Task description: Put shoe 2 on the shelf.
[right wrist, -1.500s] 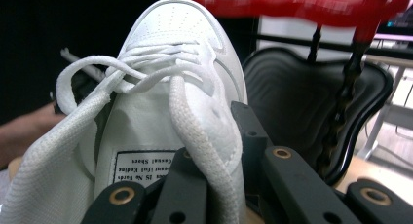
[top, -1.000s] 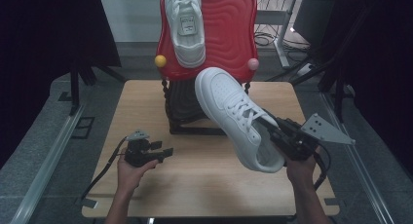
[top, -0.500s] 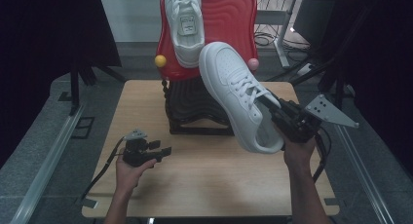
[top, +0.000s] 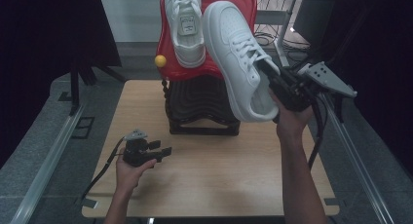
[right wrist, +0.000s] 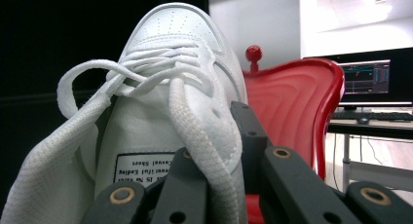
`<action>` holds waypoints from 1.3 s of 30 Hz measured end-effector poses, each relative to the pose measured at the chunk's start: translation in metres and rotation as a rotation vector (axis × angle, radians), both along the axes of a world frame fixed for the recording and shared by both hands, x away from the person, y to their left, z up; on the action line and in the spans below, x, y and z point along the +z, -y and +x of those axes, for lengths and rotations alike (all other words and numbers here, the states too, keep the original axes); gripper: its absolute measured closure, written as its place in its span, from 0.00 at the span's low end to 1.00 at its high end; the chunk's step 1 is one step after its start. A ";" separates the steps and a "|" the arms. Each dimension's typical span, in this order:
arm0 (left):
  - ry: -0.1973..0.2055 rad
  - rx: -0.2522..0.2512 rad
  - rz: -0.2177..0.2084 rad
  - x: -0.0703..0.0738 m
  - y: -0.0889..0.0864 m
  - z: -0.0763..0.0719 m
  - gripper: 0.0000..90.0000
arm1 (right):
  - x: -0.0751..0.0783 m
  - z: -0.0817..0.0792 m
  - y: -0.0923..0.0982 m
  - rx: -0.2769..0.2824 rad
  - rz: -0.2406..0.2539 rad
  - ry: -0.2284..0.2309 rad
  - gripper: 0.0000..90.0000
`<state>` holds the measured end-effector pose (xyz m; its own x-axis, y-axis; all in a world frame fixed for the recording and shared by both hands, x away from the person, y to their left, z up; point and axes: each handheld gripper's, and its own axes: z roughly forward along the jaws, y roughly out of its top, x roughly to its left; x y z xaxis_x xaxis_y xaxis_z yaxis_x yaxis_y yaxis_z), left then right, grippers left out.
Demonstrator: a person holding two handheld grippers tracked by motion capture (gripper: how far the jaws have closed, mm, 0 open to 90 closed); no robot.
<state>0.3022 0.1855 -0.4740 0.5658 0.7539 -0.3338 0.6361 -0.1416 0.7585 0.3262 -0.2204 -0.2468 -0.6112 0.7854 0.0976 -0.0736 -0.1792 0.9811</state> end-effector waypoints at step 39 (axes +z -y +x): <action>0.007 -0.004 -0.021 0.003 -0.003 -0.002 0.42 | 0.036 0.105 -0.048 -0.280 0.179 -0.058 0.93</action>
<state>0.2998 0.1882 -0.4714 0.5711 0.7448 -0.3451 0.6301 -0.1283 0.7659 0.4312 -0.1728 -0.2112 -0.3640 0.8891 0.2776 -0.0896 -0.3300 0.9397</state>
